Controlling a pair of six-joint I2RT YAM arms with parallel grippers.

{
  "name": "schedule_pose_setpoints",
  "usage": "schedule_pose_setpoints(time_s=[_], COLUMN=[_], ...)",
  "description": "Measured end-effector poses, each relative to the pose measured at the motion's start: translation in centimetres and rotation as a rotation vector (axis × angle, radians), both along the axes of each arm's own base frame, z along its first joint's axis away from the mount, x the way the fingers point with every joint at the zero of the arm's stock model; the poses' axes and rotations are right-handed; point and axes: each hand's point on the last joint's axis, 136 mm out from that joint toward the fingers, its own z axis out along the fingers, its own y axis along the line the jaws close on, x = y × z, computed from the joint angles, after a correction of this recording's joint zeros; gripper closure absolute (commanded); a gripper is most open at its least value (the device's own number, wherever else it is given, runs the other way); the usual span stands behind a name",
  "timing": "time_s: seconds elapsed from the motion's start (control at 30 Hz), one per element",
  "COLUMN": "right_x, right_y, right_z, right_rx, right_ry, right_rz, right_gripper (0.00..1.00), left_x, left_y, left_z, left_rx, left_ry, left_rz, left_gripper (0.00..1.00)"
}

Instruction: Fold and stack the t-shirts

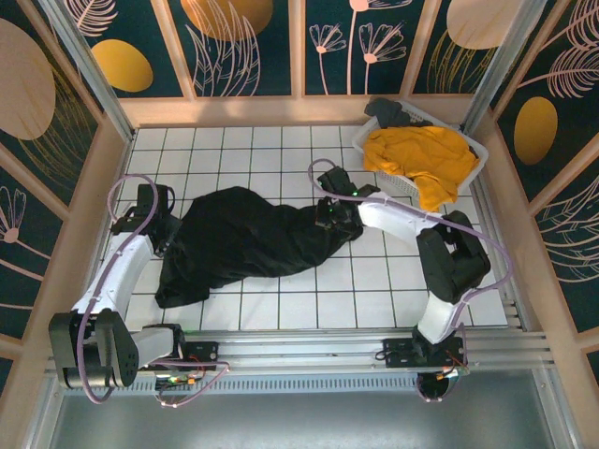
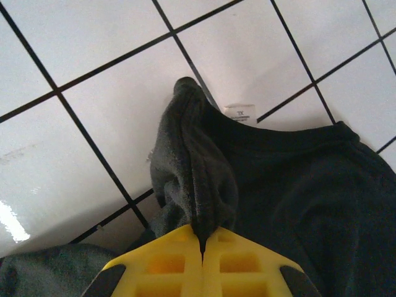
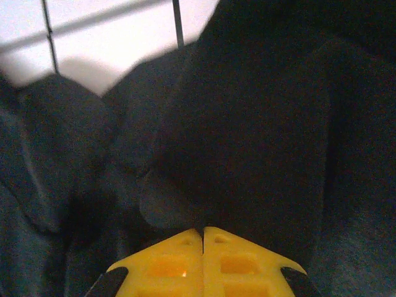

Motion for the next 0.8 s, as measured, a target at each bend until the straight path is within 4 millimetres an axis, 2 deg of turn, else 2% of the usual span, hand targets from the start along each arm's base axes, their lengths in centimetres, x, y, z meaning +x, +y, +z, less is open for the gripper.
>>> schedule_pose_setpoints(time_s=[0.03,0.13,0.27,0.37,0.47,0.63,0.8], right_x=[0.6,3.5,7.4,8.5,7.8,5.9,2.2], right_y=[-0.3,-1.8,-4.7,-6.7,-7.8,-9.3,-11.1], right_z=[0.9,5.2,13.2,18.6,22.1,26.1,29.5], right_rx=[0.008,0.044,0.092,0.115,0.13,0.143,0.191], right_ry=[-0.017,-0.11,-0.294,-0.42,-0.499,-0.595,-0.704], right_rz=[-0.014,-0.063,-0.155,-0.211,-0.235,-0.252,-0.251], right_gripper=[1.0,1.0,1.0,1.0,1.0,1.0,1.0], left_x=[0.2,1.3,3.7,4.5,4.4,3.4,1.9], left_y=[-0.1,-0.2,-0.1,0.4,0.8,1.4,2.0], left_z=[0.2,2.0,6.5,9.9,12.4,15.0,17.8], left_rx=[-0.002,-0.011,-0.005,0.017,0.036,0.056,0.078], left_ry=[-0.007,-0.057,-0.18,-0.276,-0.355,-0.441,-0.555], left_rz=[-0.005,-0.011,-0.008,0.012,0.036,0.071,0.106], left_gripper=[1.0,1.0,1.0,1.0,1.0,1.0,1.0])
